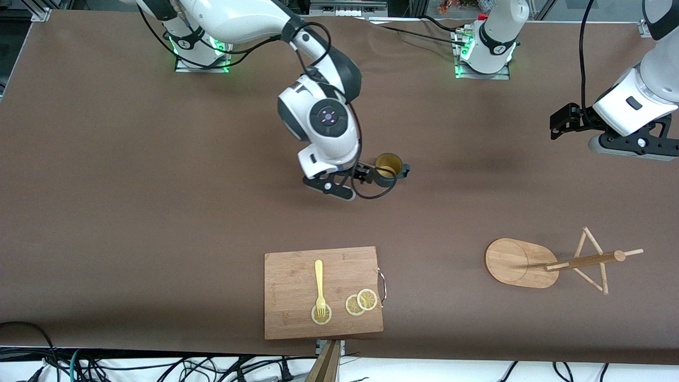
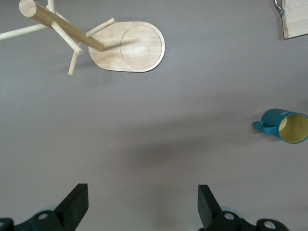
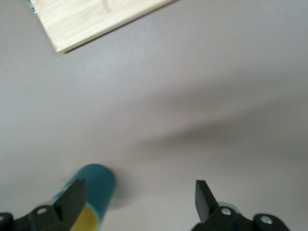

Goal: Pass cup and hang on rack
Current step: 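Withdraw the right gripper while the left gripper moves toward the mug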

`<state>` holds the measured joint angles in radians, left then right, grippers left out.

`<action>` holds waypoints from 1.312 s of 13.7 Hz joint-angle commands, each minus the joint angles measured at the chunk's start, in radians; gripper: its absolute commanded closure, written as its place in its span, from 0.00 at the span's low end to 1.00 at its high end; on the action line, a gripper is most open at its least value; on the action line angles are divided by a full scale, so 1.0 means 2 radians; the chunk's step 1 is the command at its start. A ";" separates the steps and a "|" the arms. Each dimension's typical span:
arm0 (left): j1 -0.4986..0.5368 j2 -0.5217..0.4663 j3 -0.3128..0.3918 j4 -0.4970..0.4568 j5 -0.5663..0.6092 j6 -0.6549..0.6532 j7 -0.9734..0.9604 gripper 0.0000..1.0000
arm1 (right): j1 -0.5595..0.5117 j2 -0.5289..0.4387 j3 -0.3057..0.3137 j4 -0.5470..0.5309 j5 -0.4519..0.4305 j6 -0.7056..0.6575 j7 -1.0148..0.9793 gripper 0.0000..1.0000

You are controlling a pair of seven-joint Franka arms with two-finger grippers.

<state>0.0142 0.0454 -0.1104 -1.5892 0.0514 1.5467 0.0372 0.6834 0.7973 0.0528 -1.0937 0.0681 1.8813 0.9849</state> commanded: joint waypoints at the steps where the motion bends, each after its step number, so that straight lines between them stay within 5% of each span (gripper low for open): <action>1: 0.001 0.000 -0.001 0.007 -0.011 -0.008 -0.001 0.00 | -0.033 -0.014 0.002 -0.002 0.002 -0.046 -0.098 0.00; 7: 0.001 0.000 -0.001 0.008 -0.011 -0.008 -0.001 0.00 | -0.092 -0.058 -0.037 -0.002 -0.013 -0.128 -0.323 0.00; 11: 0.001 0.000 -0.002 0.008 -0.011 -0.008 -0.001 0.00 | -0.103 -0.085 -0.099 -0.002 -0.013 -0.157 -0.443 0.00; 14: -0.001 0.000 -0.003 0.008 -0.012 -0.008 -0.002 0.00 | -0.102 -0.109 -0.151 -0.002 -0.011 -0.181 -0.472 0.00; 18: -0.022 0.043 -0.005 0.045 -0.010 -0.003 -0.002 0.00 | -0.136 -0.141 -0.174 -0.002 -0.013 -0.218 -0.532 0.00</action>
<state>-0.0070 0.0564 -0.1203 -1.5859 0.0511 1.5503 0.0372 0.4417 0.5585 -0.2835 -1.0852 0.0501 1.4840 -0.0268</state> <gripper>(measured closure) 0.000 0.000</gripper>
